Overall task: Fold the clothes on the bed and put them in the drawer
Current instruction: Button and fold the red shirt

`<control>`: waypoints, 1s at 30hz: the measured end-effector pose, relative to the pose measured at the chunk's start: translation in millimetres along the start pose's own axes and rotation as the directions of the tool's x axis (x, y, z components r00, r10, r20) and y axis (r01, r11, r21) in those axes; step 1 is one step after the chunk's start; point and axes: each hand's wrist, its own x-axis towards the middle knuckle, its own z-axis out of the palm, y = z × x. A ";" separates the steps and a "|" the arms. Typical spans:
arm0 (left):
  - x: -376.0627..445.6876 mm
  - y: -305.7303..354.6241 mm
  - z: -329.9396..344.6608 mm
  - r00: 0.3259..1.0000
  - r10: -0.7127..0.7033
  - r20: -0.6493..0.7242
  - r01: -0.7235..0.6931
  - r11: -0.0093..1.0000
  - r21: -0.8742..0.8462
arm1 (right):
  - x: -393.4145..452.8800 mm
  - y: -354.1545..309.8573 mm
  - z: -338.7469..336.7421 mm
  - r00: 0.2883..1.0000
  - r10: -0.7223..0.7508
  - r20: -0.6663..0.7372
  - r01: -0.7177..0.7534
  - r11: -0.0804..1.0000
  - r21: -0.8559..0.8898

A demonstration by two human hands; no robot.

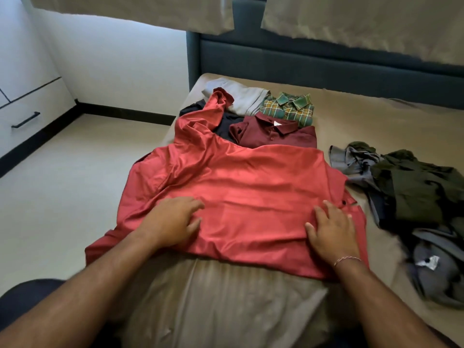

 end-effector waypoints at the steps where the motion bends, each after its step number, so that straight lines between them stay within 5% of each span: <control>1: -12.8 4.5 -1.3 0.998 0.053 -0.029 -0.053 0.998 0.034 | -7.4 -6.7 -4.7 0.989 -0.104 -0.108 0.107 0.994 0.026; 3: -30.5 5.8 3.3 0.995 0.091 -0.035 -0.088 0.993 0.084 | -11.0 -22.5 -15.1 0.950 -0.282 -0.130 0.305 0.929 0.212; 5: -49.6 0.6 13.9 0.997 0.080 -0.014 -0.079 0.995 0.059 | -16.9 -34.3 -20.5 0.898 -0.435 0.066 0.394 0.862 0.319; 7: -69.3 -7.7 22.6 0.995 0.096 -0.032 -0.096 0.995 0.004 | -26.2 -38.8 -21.5 0.840 -0.507 0.194 0.467 0.857 0.220; 10: -89.6 -16.8 26.0 0.989 0.130 -0.069 -0.131 0.991 -0.004 | -35.0 -38.7 -24.1 0.784 -0.586 0.204 0.535 0.806 0.255; 14: -103.7 -17.9 23.7 0.979 0.071 -0.194 -0.030 0.978 0.205 | -41.8 -49.6 -26.8 0.688 -0.659 0.303 0.626 0.751 0.212; 19: -105.4 -39.8 21.0 0.928 -0.225 -0.296 0.291 0.935 0.204 | -42.9 -44.5 -27.8 0.760 -0.515 0.398 0.528 0.845 0.084; 24: -102.3 -60.8 21.3 0.937 -0.244 -0.249 0.280 0.952 0.121 | -36.4 -4.4 -39.3 0.847 -0.194 0.495 0.281 0.953 -0.108; 30: -105.5 -85.6 3.4 0.897 -0.384 -0.216 0.354 0.920 -0.168 | -34.3 28.3 -48.8 0.857 -0.126 0.500 0.148 0.989 -0.003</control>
